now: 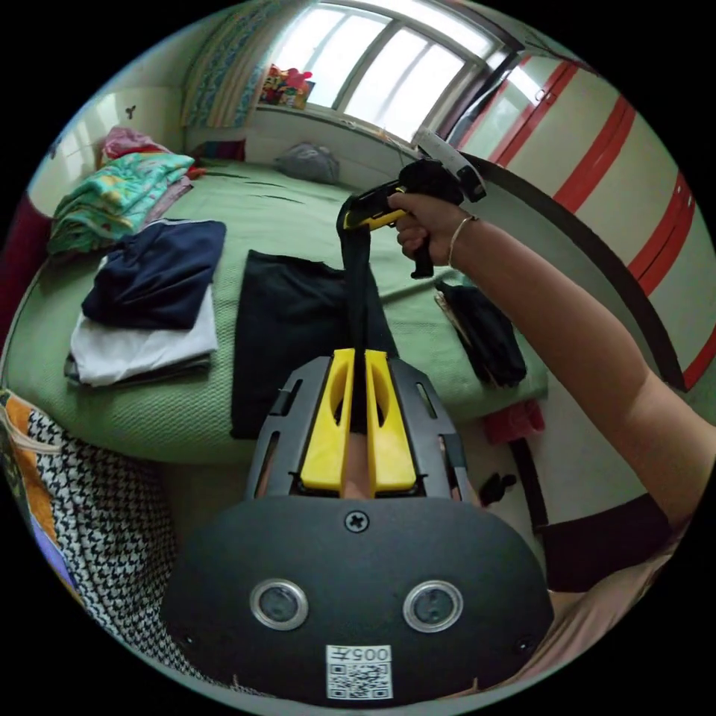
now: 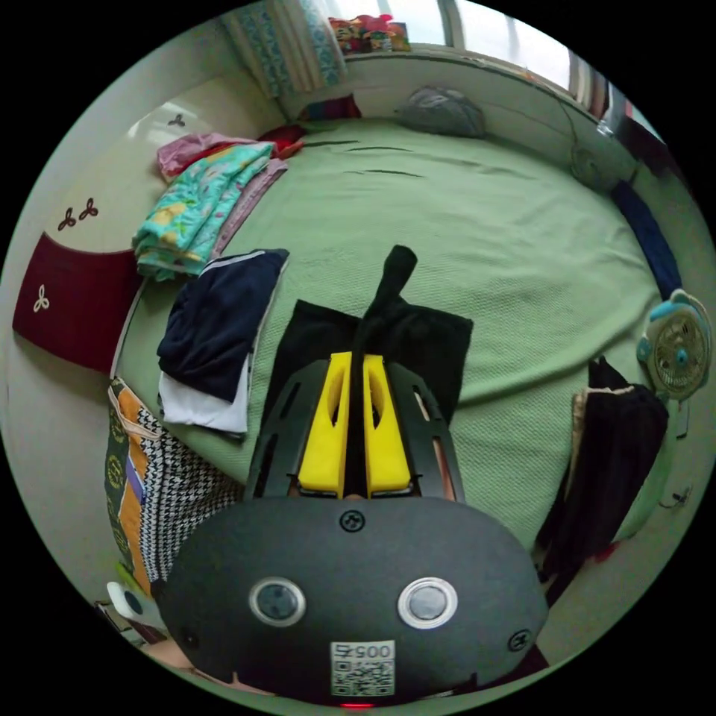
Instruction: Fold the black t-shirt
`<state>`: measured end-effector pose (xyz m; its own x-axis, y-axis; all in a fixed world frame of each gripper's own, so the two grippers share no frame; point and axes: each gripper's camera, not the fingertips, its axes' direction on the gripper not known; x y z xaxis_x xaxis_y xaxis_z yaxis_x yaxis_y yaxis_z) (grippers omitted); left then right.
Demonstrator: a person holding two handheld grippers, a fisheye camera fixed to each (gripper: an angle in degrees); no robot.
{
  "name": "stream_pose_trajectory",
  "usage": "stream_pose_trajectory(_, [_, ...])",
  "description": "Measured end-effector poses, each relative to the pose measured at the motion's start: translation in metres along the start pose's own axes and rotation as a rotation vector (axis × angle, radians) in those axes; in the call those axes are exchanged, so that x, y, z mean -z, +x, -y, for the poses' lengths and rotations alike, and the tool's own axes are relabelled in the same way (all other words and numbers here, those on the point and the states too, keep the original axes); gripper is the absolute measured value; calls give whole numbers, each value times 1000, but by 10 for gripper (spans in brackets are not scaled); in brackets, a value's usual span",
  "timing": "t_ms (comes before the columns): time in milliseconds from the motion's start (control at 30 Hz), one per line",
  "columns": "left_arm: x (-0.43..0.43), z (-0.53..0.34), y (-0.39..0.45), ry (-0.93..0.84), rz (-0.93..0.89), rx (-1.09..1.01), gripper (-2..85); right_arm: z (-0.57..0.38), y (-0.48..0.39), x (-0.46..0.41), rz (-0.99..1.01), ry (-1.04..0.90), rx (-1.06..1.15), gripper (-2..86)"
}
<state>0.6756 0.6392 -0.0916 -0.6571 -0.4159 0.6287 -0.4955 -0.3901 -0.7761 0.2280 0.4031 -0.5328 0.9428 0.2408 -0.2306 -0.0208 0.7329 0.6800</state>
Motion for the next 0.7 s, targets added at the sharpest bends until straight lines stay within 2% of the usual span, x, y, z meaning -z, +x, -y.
stream_pose_trajectory(100, [7,-1,-39,-17,51,71,31,9,-47,-30,-4,-23,39,28])
stream_pose_trajectory(333, [-29,4,-121,-242,165,147,32,5,-93,-61,114,-46,79,101])
stream_pose_trajectory(533, [-10,3,-143,-226,109,171,32,-53,-92,-40,-23,2,210,114])
stream_pose_trajectory(700, [18,16,-140,-186,65,151,31,-143,-94,-26,-72,33,257,121])
